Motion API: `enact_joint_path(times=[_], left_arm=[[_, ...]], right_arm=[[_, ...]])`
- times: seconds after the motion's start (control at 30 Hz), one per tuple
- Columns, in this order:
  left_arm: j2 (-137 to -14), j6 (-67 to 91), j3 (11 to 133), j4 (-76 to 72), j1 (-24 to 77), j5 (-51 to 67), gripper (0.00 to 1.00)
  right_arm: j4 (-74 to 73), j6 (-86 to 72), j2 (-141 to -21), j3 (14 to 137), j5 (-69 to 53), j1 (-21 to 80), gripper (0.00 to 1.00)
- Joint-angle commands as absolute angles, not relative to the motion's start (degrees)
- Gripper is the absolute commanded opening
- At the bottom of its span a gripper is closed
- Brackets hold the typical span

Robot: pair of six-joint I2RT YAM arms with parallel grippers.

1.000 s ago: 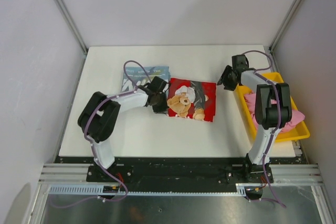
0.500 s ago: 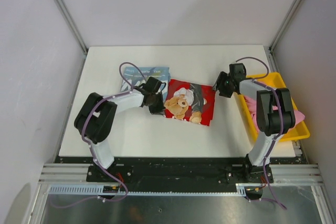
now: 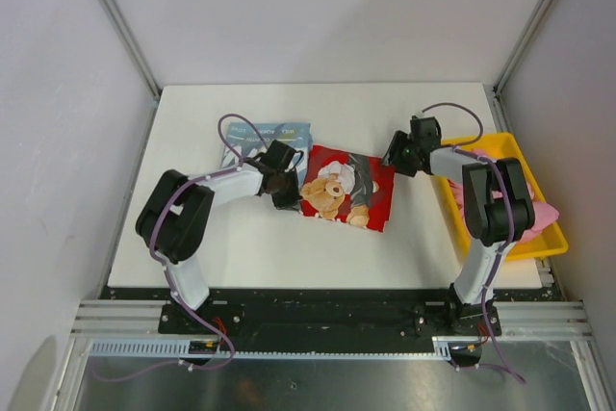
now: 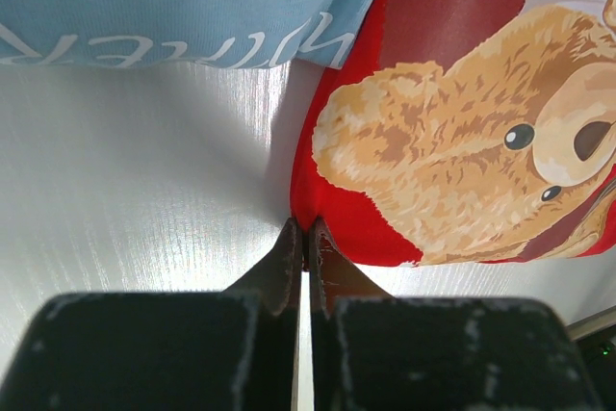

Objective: Fold and stack the t-shirts
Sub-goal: Put the neatly folded tshirt into the corner of the board with both arms

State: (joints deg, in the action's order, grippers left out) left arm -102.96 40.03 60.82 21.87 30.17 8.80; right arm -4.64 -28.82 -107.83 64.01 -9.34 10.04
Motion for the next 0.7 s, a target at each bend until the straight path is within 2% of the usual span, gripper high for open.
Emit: enact_joint_path(times=[0.0,0.2,0.33,0.53,0.67], left_arm=[[-101.8,38.4,61.5,23.9,29.6,8.1,0.0],[-102.1,38.4,62.0,23.9,29.5,8.7,0.0],[-102.2,38.4,62.3,23.9,29.6,9.1,0.0],[-102.1,38.0,62.8,23.9,29.8,9.8,0.0],[-101.6,37.3,63.8,23.9,30.3,10.8,0.0]], right_arm=[[-5.4,-28.2,-110.1,64.2,-5.6,11.5,0.55],[-8.0,-30.2,-109.9,64.3,-2.2,13.2,0.48],[-10.0,-31.2,-109.7,65.1,-0.3,15.4,0.34],[-11.6,-32.4,-109.0,65.6,1.6,17.4,0.05],[-13.5,-32.5,-105.4,66.1,4.1,17.6,0.0]])
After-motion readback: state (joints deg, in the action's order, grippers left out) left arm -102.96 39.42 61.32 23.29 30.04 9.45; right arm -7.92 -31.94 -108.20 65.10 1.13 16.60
